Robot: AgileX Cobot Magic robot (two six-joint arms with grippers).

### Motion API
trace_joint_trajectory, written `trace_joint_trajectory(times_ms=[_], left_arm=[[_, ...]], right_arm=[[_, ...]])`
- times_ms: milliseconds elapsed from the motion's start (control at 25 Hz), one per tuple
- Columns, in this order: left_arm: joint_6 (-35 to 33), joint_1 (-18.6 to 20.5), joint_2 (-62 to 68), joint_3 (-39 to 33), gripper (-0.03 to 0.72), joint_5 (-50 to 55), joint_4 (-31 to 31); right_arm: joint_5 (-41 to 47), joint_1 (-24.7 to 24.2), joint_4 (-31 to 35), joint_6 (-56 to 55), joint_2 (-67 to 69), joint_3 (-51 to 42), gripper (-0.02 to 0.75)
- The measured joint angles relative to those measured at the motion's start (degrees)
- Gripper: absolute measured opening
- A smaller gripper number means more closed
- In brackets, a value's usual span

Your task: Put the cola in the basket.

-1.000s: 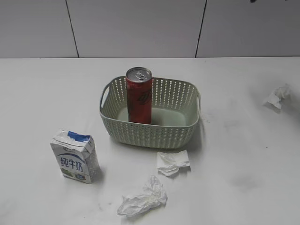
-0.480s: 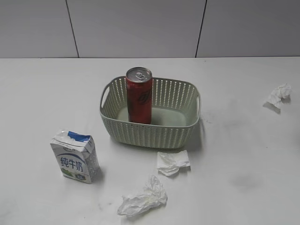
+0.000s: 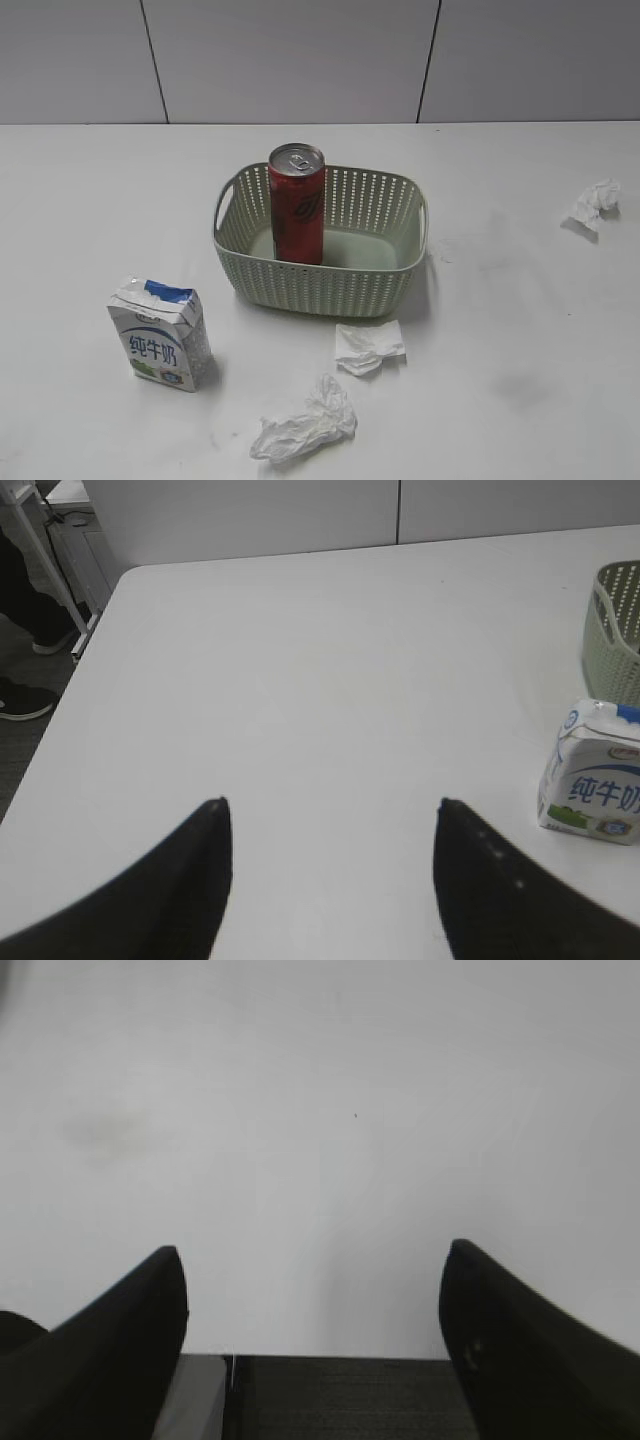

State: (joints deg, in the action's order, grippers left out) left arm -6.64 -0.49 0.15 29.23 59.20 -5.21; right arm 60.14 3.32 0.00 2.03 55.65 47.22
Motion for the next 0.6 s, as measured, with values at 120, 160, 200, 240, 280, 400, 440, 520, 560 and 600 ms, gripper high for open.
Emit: trace_joint_trajectory(times_ms=[120,160,200,240,280,400,440,520,560,600], left_arm=[[0.0,0.0,0.0,0.0,0.486,0.0,0.0],[0.0,0.0,0.0,0.0,0.486,0.0,0.0],[0.0,0.0,0.0,0.0,0.486,0.0,0.0],[0.0,0.0,0.0,0.0,0.486,0.0,0.0],[0.0,0.0,0.0,0.0,0.486,0.0,0.0],[0.0,0.0,0.0,0.0,0.486,0.0,0.0],[0.0,0.0,0.0,0.0,0.486,0.0,0.0],[0.0,0.0,0.0,0.0,0.486,0.0,0.0],[0.0,0.0,0.0,0.0,0.486,0.0,0.0],[0.0,0.0,0.0,0.0,0.486,0.0,0.0]], right_arm=[[-0.6,0.0,0.5,0.0,-7.4,-7.3,0.593],[-0.7,0.0,0.5,0.0,-9.8,-9.5,0.593],[-0.8,0.0,0.5,0.0,-11.8,-11.4,0.593],[-1.0,0.0,0.6,0.0,-14.2,-12.9,0.593],[-1.0,0.0,0.6,0.0,-18.6,-15.8,0.593],[-0.8,0.0,0.6,0.1,-23.1,-17.5,0.593],[-0.7,0.0,0.5,0.1,-25.3,-17.9,0.593],[-0.7,0.0,0.5,0.1,-29.2,-18.1,0.593],[-0.7,0.0,0.5,0.1,-31.2,-18.1,0.593],[-0.7,0.0,0.5,0.1,-32.9,-18.1,0.593]])
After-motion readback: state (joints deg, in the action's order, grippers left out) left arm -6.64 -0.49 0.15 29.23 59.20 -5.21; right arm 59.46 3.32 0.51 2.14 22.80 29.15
